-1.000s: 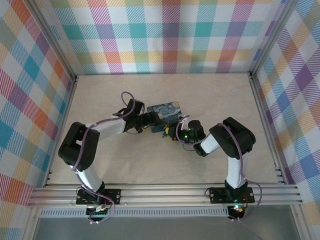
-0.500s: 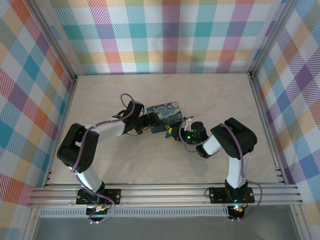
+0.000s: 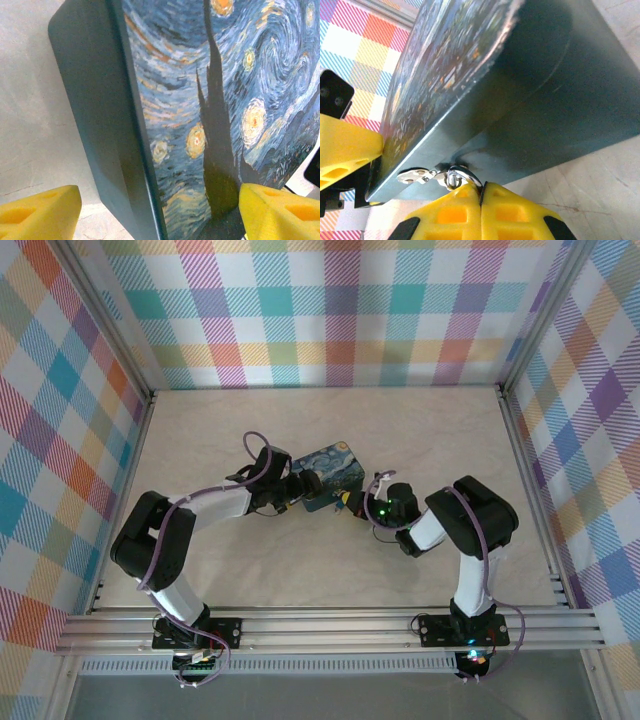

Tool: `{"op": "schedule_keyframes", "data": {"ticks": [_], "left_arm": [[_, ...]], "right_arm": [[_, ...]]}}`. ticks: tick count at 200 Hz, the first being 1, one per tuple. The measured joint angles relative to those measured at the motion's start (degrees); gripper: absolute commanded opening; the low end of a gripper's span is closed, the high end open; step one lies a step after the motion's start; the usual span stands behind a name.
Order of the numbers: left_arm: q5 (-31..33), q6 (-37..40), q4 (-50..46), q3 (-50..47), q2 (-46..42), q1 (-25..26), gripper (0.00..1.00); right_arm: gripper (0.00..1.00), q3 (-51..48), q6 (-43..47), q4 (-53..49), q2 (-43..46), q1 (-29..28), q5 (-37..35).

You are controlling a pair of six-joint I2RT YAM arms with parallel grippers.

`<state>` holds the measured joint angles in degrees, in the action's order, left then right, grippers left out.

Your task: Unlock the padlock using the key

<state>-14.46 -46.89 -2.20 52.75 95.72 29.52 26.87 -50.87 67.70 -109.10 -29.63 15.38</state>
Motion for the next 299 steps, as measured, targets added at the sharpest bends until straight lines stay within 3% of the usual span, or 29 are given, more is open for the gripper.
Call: {"op": "schedule_keyframes", "data": {"ticks": [78, 141, 186, 240, 299], "left_arm": [[0.2, 0.0, 0.3, -0.5, -0.4, 0.0, 0.82], [0.1, 1.0, -2.3, -0.5, -1.9, -0.7, 0.84], [1.6, 2.4, -5.1, -0.5, -7.4, -0.8, 1.0], [5.0, 4.8, -5.5, -0.6, -18.1, -1.1, 1.0], [9.4, 11.0, -8.7, -3.3, -29.3, -1.2, 1.0]], "right_arm": [[0.0, -2.1, -0.8, 0.0, 2.9, 1.6, -1.7], [0.0, -5.0, 3.2, -7.0, 14.3, 1.9, -2.6], [0.0, -5.3, 7.8, -19.3, 27.3, 1.9, -2.8], [0.0, -5.2, 12.6, -38.4, 42.4, 1.9, -2.7], [0.01, -3.1, 14.5, -59.8, 52.3, 1.9, -2.7]]}}
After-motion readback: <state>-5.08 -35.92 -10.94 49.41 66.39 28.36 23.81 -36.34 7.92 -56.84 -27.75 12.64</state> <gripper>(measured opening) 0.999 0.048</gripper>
